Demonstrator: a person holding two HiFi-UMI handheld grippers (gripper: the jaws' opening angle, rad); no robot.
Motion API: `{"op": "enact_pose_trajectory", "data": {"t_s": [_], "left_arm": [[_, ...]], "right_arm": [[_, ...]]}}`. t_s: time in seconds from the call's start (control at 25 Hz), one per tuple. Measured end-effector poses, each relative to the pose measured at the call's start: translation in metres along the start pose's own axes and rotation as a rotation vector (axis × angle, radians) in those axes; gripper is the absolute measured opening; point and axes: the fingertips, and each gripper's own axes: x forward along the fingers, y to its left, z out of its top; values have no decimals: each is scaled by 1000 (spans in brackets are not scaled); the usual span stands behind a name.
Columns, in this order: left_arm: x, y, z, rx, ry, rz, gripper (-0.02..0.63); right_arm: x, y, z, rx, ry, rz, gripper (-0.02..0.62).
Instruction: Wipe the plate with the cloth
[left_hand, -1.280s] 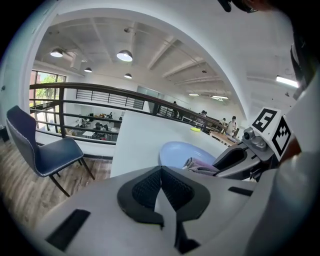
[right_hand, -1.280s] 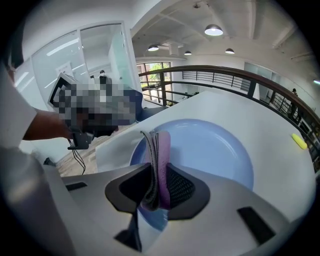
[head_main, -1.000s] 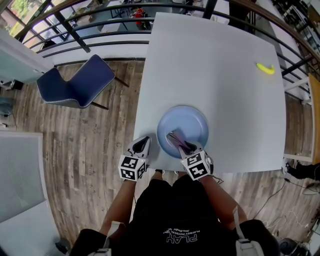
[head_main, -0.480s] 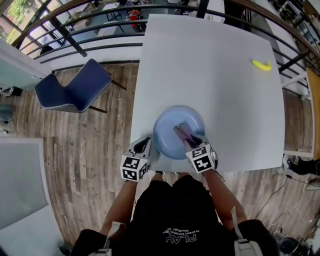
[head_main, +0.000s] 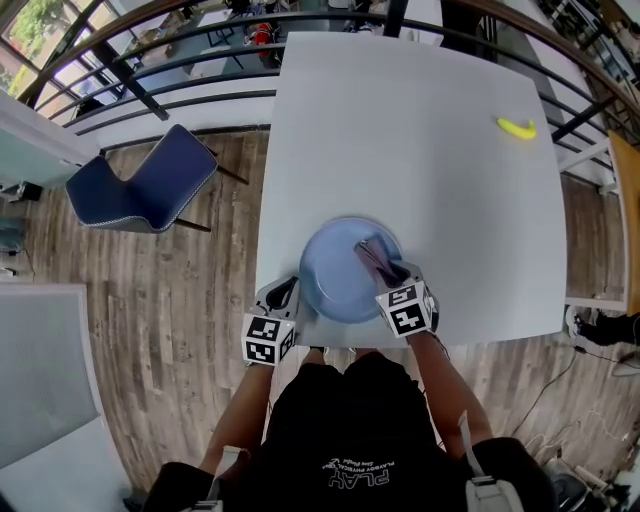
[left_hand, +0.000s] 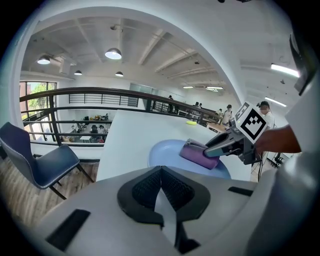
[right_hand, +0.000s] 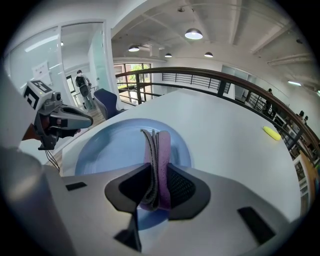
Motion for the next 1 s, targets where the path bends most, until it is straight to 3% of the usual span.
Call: {"op": "enact_pose_trajectory", "data": {"t_s": [0.6,1.0], "left_arm": [[-6,-2,8,17,-13,3,14],[-11,-18,54,48,-110,-38,14]], "right_arm": [[2,-16,12,18,-65,-1,104],[-46,-13,58,45,-259,-41,104]]}}
